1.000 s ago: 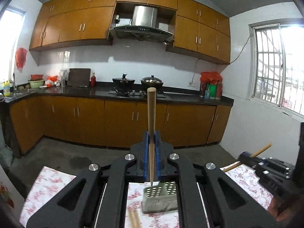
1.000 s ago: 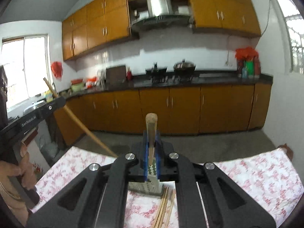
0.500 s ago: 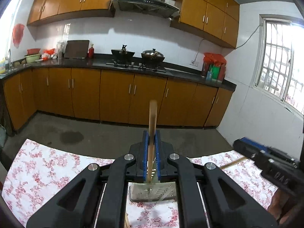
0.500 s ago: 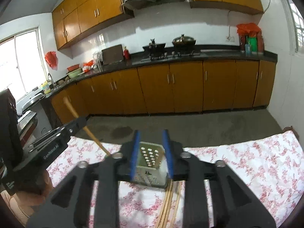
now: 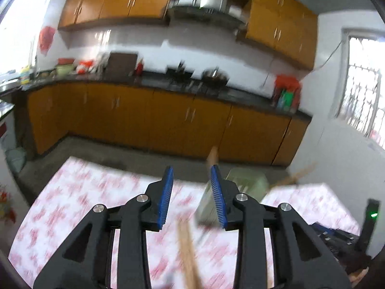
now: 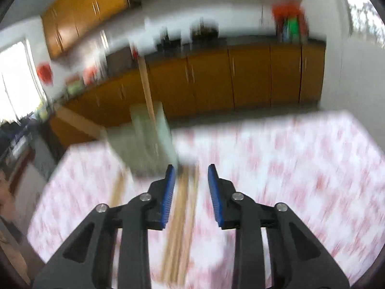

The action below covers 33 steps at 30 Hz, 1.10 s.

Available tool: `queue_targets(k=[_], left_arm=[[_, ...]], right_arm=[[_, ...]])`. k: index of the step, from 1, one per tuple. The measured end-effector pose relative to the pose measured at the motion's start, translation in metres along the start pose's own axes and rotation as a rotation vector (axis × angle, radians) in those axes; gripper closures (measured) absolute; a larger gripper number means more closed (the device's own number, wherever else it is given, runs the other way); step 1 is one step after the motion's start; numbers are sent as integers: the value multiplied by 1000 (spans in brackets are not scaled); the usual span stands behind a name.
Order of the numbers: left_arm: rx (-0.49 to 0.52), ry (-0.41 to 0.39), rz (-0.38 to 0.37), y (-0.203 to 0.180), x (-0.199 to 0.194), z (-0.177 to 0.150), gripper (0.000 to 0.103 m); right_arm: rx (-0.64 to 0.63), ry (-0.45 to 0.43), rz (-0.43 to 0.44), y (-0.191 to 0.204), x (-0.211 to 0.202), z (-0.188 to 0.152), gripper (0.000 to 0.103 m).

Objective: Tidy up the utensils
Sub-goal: 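Open both tools and pull them back toward the loose chopsticks, then grasp another chopstick with the left tool while the right tool grasps another chopstick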

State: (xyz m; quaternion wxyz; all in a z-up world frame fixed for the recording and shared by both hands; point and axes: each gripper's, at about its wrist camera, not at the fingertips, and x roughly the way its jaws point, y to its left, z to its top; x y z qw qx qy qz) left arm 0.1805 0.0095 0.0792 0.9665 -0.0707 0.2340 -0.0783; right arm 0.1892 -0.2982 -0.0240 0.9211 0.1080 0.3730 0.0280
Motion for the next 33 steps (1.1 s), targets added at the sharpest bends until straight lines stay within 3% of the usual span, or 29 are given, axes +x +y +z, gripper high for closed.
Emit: queue_targets(k=[3, 6, 10, 11, 18, 33], left_arm=[[17, 125, 37, 11, 17, -44, 69], [-25, 255, 31, 23, 32, -82, 69], [-57, 338, 12, 26, 46, -115, 70], [-56, 347, 8, 25, 48, -121, 71], [-9, 415, -14, 8, 64, -153, 86], [81, 442, -2, -11, 75, -172, 94]], right_arm=[[5, 130, 5, 5, 39, -41, 85], [11, 169, -10, 9, 56, -58, 85], [-17, 165, -47, 17, 61, -65, 87], [-37, 159, -79, 17, 60, -66, 94], [4, 136, -127, -7, 51, -64, 95], [-33, 125, -134, -4, 49, -68, 92]])
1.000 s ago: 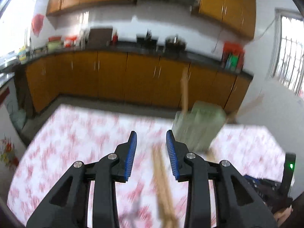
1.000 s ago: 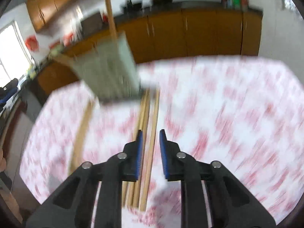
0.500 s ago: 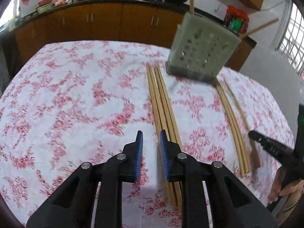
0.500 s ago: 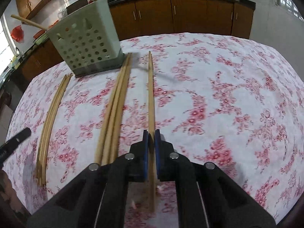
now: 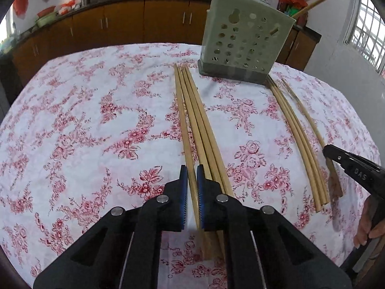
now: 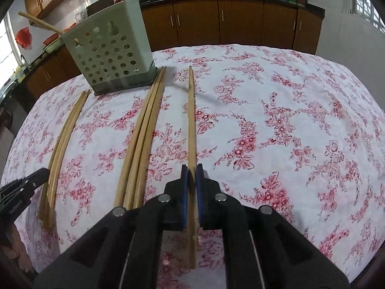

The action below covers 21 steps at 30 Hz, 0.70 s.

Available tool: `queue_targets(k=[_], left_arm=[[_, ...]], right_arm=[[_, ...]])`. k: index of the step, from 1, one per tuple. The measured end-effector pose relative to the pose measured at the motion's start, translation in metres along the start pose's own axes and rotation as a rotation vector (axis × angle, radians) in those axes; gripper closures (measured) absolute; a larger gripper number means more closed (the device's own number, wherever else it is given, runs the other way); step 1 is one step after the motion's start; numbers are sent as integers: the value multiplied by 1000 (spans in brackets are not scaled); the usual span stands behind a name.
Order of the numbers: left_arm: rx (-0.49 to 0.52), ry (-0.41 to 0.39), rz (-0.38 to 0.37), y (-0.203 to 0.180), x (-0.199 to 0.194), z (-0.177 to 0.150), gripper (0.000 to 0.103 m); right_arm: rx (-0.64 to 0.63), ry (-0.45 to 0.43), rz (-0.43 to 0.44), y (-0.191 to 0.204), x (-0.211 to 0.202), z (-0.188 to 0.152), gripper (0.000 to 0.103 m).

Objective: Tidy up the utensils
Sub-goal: 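Grasp another chopstick with the left tool while the right tool grasps another chopstick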

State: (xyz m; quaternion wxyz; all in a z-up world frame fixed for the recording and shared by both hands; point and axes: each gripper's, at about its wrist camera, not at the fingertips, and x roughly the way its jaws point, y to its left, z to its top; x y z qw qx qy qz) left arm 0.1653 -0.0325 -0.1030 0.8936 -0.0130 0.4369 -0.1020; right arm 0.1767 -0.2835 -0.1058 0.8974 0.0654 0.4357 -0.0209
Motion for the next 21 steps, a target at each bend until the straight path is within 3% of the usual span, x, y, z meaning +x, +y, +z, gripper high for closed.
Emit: queue_targets(k=[10, 21], left_arm=[[-121, -15, 86, 56, 2, 11, 95], [-118, -45, 64, 63, -1, 8, 95]], right_arm=[[31, -37, -28, -19, 1, 2, 95], [22, -61, -36, -18, 1, -3, 94]])
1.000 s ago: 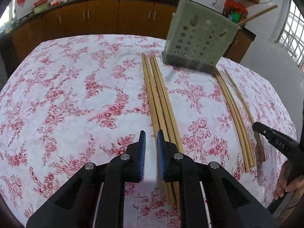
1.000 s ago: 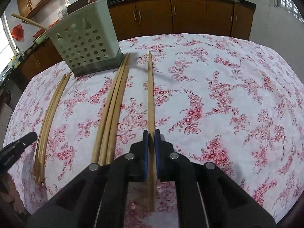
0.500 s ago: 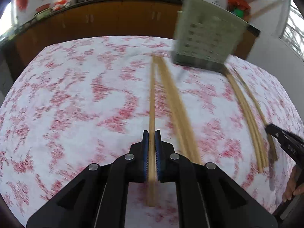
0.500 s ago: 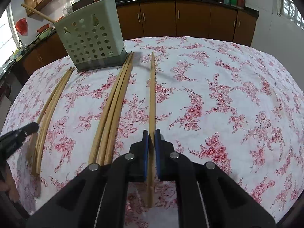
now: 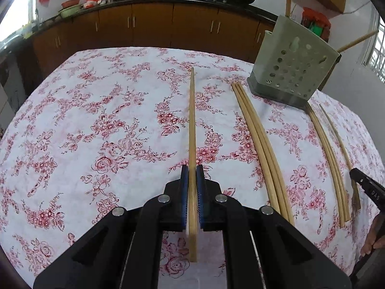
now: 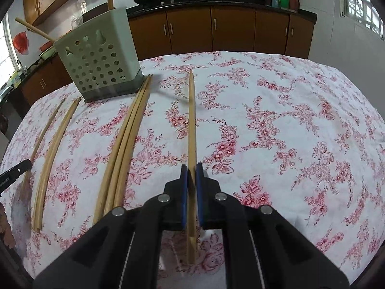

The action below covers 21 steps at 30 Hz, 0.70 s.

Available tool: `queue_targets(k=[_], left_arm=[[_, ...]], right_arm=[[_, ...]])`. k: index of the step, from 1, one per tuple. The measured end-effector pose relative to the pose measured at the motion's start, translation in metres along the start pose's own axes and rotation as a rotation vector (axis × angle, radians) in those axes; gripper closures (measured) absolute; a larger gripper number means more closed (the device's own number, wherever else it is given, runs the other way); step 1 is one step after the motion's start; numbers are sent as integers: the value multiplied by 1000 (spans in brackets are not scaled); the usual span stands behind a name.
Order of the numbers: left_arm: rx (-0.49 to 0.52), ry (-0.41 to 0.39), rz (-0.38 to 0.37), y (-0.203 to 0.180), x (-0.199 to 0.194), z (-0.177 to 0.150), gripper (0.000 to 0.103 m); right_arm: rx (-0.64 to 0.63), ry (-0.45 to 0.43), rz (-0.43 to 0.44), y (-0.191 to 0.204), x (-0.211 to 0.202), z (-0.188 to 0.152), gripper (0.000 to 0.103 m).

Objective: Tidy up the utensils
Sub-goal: 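Grasp another chopstick with the left tool while the right tool grasps another chopstick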

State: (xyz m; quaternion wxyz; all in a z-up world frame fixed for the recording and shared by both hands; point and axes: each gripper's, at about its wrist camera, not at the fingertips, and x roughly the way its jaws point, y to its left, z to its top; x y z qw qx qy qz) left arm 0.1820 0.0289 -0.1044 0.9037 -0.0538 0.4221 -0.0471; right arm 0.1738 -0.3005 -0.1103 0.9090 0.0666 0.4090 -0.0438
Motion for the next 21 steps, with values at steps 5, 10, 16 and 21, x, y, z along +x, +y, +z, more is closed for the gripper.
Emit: queue_targets(k=[5, 10, 16, 21], left_arm=[[-10, 0, -9, 2, 0, 1, 95], [-15, 1, -15, 3, 0, 2, 94], [31, 3, 23, -2, -4, -3, 95], [63, 20, 41, -5, -6, 2, 95]], right_arm=[[-7, 1, -9, 1, 0, 0, 94], [-4, 1, -6, 2, 0, -1, 94], [-13, 1, -4, 1, -5, -6, 94], [-26, -28, -6, 0, -15, -1, 95]])
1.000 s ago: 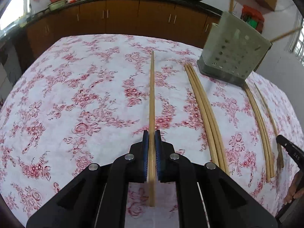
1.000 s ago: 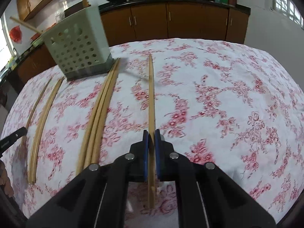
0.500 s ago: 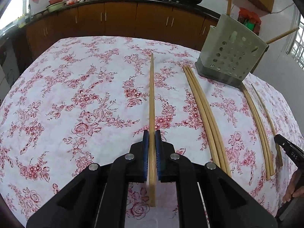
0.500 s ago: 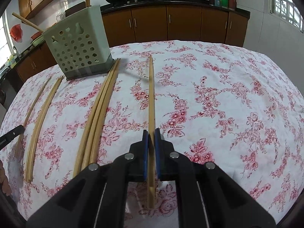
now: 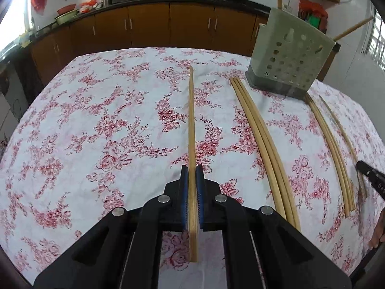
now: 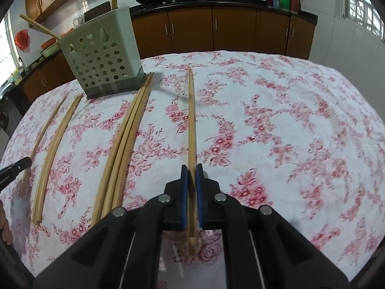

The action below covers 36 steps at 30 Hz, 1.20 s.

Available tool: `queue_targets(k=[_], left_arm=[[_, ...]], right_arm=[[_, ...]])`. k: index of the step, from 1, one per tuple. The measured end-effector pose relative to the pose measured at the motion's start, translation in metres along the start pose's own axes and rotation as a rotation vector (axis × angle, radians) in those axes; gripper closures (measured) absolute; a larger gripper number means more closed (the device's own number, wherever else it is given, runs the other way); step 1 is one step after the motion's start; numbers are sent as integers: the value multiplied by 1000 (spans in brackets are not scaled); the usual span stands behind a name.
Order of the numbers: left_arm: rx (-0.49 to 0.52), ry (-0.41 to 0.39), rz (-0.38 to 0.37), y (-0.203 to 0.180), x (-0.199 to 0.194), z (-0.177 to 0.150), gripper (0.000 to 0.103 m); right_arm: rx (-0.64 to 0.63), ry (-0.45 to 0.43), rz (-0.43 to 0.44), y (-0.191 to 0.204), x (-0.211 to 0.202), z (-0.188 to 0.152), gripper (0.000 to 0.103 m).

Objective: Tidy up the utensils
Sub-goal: 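Grasp another chopstick with the left tool while the right tool grasps another chopstick, then lift the left tool's chopstick toward the holder while the right tool carries its chopstick there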

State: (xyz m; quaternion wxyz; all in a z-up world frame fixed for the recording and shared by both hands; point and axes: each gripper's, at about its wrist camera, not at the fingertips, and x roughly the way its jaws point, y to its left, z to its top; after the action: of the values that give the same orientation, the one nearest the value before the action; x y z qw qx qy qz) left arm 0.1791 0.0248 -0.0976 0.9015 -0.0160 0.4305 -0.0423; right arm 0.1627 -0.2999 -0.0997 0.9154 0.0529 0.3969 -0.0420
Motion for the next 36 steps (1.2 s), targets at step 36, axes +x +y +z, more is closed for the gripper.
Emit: queue_targets(k=[36], left_arm=[[11, -389, -64, 5, -131, 91, 95]], right_arm=[[8, -254, 94, -4, -102, 76, 95]])
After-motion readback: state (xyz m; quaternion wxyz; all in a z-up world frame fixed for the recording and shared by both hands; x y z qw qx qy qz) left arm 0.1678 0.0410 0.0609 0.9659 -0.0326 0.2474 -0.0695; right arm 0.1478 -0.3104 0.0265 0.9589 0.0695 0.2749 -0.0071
